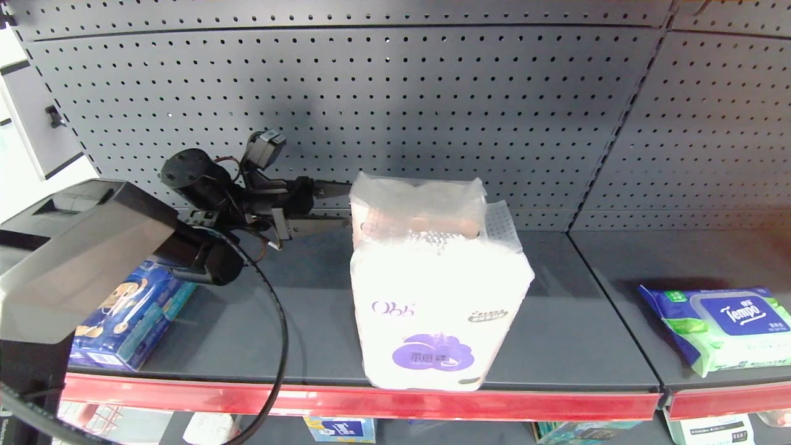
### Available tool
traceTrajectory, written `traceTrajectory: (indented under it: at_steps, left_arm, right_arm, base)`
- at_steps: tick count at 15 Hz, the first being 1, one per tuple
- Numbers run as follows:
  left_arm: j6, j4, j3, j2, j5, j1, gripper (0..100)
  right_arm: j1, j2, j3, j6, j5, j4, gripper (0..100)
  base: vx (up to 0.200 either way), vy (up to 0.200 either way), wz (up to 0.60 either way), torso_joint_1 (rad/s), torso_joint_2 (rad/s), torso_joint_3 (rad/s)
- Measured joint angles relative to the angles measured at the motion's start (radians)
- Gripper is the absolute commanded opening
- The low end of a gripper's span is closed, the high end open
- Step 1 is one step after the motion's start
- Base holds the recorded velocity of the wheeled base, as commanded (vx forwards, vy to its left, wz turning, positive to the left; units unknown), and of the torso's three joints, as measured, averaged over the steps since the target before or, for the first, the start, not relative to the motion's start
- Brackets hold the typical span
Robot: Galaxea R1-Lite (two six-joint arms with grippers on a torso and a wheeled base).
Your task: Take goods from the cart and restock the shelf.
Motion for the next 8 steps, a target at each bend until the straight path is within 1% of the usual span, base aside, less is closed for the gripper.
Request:
traceTrajectory:
  at_steps: [4, 8]
  left_arm:
    - [0.0, 0.0, 0.091, -0.077, 0.0, 0.035, 100]
    - [-0.001, 0.0, 0.256, -0.202, 0.012, 0.084, 100]
  right_arm:
    - [0.0, 0.0, 0.0, 0.0, 0.0, 0.0, 100]
    - [0.0, 0.0, 0.0, 0.003, 0.0, 0.0, 100]
  base:
    - [0.0, 0.0, 0.0, 0.0, 0.0, 0.0]
    - [0.0, 0.0, 0.0, 0.0, 0.0, 0.0]
